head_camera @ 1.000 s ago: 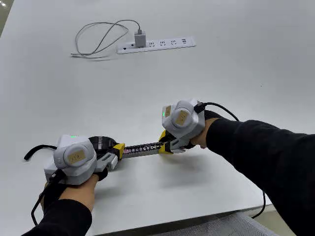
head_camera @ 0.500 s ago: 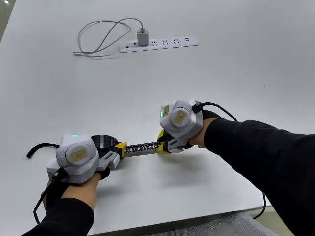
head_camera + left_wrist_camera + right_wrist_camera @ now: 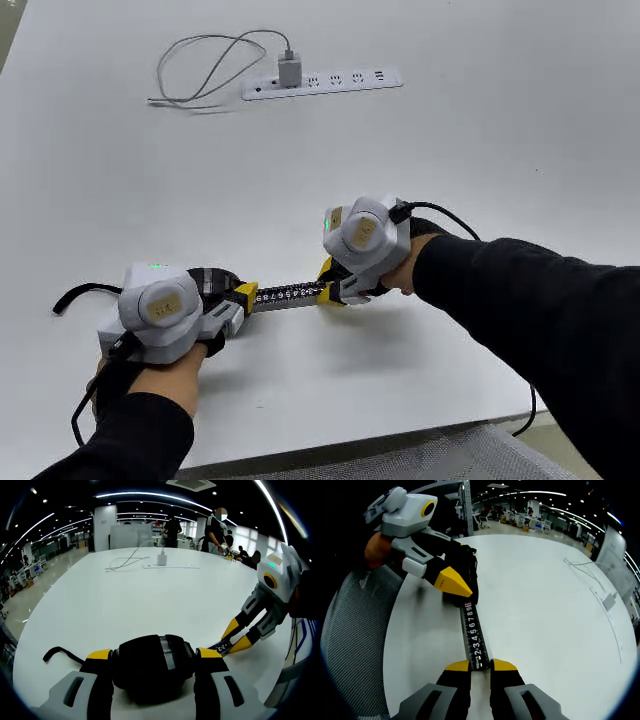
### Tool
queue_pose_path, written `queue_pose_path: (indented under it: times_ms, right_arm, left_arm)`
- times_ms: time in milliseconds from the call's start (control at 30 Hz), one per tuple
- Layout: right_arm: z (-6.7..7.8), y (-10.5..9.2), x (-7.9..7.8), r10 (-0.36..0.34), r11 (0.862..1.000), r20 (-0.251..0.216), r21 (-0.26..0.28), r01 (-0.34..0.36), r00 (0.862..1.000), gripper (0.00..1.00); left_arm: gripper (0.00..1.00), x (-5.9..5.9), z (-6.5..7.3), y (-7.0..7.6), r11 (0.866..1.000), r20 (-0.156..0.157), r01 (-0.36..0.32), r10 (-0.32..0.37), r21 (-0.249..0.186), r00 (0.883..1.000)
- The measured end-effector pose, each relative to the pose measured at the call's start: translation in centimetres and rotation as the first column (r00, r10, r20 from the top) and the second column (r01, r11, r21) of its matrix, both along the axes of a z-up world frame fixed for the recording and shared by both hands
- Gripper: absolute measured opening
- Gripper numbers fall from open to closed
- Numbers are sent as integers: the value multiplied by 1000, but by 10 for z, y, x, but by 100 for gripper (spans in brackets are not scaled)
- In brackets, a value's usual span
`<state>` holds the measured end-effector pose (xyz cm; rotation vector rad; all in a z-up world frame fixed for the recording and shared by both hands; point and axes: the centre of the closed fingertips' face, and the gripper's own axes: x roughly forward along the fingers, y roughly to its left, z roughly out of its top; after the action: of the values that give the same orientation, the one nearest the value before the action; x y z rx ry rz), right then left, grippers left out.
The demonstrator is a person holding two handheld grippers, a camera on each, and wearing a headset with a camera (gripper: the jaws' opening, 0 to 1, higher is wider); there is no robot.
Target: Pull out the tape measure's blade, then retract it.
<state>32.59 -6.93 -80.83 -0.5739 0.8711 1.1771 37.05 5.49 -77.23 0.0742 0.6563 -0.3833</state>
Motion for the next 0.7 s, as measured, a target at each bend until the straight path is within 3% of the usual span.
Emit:
queue_pose_path:
  times_ms: [700]
  right_arm:
    - [0,8,1,5,1000,-2,8,-5,1000,10]
  left_arm:
    - [61,0,0,0,1000,-6,3,-3,-16,1000]
